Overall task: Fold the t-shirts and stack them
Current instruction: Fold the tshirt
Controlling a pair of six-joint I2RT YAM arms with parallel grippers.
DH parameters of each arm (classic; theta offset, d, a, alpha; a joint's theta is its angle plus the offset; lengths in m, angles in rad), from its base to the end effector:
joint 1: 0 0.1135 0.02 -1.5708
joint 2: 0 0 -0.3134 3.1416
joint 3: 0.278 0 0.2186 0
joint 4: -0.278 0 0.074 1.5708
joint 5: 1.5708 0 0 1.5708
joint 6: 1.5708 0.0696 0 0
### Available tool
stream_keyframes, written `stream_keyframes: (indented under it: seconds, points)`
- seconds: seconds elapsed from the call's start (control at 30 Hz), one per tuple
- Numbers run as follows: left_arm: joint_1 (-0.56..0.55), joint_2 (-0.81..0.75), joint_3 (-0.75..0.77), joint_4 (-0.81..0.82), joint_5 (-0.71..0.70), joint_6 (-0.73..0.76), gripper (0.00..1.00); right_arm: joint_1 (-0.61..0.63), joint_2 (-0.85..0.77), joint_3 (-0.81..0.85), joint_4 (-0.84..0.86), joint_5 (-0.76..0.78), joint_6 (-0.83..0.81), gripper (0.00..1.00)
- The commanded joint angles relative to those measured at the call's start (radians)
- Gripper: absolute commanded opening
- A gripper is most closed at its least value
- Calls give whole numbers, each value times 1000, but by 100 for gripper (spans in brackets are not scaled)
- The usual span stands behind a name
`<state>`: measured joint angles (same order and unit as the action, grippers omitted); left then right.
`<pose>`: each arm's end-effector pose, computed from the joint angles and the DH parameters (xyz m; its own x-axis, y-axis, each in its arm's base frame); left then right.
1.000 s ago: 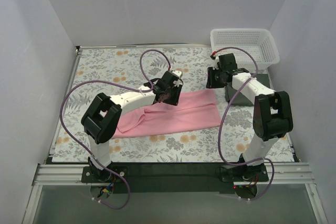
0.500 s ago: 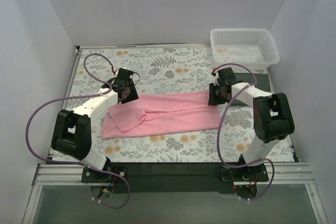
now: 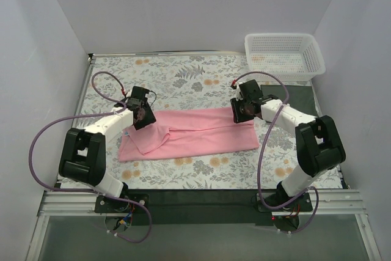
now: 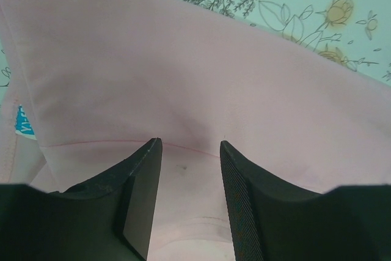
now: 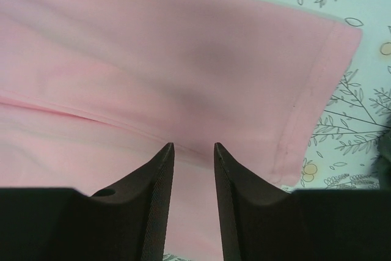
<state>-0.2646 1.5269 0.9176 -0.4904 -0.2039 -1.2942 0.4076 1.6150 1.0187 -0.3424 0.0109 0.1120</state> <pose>0.2715 -0.0590 0.2288 -0.3959 -0.8688 -0.2975 -0.7816 0.4889 -0.3873 0.2999 0.1287 0.2423 -0.7797 -0.2149 -0.5881 -0.3052 0.9506 0.0573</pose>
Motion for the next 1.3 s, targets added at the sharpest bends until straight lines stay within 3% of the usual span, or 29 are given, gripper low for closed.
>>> stream_keyframes:
  seconds: [0.0, 0.23, 0.4, 0.57, 0.63, 0.8, 0.93, 1.07, 1.27]
  points:
    - [2, 13, -28, 9, -15, -25, 41, 26, 26, 9, -6, 1, -28, 34]
    - [24, 105, -7, 44, 6, -19, 41, 88, 83, -28, -21, -38, -29, 34]
    - [62, 287, 136, 62, 17, 33, 41, 160, 75, -81, -82, -72, -8, 34]
    - [76, 510, 448, 64, 0, 171, 42, 307, 68, -117, -116, -219, 55, 34]
    - [76, 635, 548, 76, -8, 229, 55, 409, 113, -77, -127, -274, 63, 34]
    - [76, 881, 1012, 50, -2, 334, 61, 577, 281, 223, -205, -374, 37, 35]
    - [76, 1038, 1257, 52, 52, 368, 61, 658, 399, 420, -253, -431, -1, 35]
    - [76, 1017, 1267, 98, 116, 371, 66, 666, 370, 485, -279, -336, -32, 36]
    - [76, 722, 980, 271, 152, 362, 84, 623, 185, 365, -259, -115, -28, 38]
